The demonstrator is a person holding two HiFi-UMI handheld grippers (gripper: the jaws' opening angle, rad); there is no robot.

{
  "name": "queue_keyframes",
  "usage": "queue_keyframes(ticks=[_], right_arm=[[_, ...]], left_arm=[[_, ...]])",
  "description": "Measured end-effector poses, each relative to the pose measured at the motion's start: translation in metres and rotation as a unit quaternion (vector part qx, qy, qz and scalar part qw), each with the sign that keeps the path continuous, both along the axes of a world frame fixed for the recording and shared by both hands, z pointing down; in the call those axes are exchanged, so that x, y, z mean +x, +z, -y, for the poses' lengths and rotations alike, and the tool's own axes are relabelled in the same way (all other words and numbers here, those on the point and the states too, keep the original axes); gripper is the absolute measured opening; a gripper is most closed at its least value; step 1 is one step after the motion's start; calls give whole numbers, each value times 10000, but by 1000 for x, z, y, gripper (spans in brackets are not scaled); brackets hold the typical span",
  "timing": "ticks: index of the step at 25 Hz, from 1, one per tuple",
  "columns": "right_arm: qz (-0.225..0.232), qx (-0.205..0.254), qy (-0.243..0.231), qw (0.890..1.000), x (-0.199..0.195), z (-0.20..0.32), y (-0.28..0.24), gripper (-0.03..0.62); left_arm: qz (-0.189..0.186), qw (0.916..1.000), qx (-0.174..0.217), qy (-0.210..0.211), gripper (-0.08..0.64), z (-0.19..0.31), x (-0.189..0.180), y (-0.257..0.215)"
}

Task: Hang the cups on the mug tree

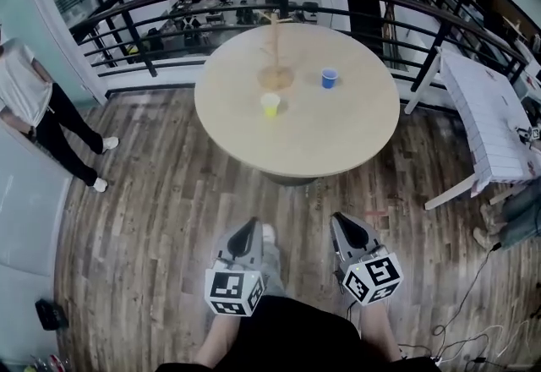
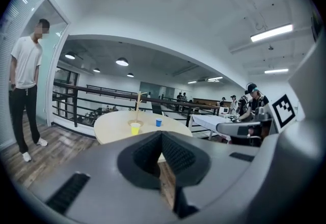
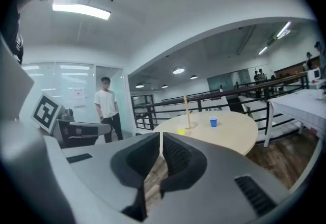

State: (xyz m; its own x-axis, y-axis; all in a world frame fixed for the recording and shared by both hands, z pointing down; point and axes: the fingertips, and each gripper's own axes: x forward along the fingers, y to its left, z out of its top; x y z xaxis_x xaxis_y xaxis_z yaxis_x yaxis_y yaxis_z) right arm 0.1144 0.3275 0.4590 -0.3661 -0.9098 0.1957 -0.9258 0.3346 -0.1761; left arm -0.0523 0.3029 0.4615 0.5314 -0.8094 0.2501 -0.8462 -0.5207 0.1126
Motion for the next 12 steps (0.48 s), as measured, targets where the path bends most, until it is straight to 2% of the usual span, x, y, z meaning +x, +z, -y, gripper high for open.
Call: queue_keyframes(ticks=[2, 5, 12], right_arm=[[-89, -189, 285, 9994, 9, 44, 10, 9], [-70, -354, 450, 9983, 7, 115, 9, 9], [-52, -195, 533, 9984, -10, 260, -19, 9]], left_arm=[[13, 9999, -106, -1, 2, 44, -3, 9], [82, 9998, -178, 99, 2, 114, -9, 7], [76, 9998, -46, 166, 2, 259, -26, -17]])
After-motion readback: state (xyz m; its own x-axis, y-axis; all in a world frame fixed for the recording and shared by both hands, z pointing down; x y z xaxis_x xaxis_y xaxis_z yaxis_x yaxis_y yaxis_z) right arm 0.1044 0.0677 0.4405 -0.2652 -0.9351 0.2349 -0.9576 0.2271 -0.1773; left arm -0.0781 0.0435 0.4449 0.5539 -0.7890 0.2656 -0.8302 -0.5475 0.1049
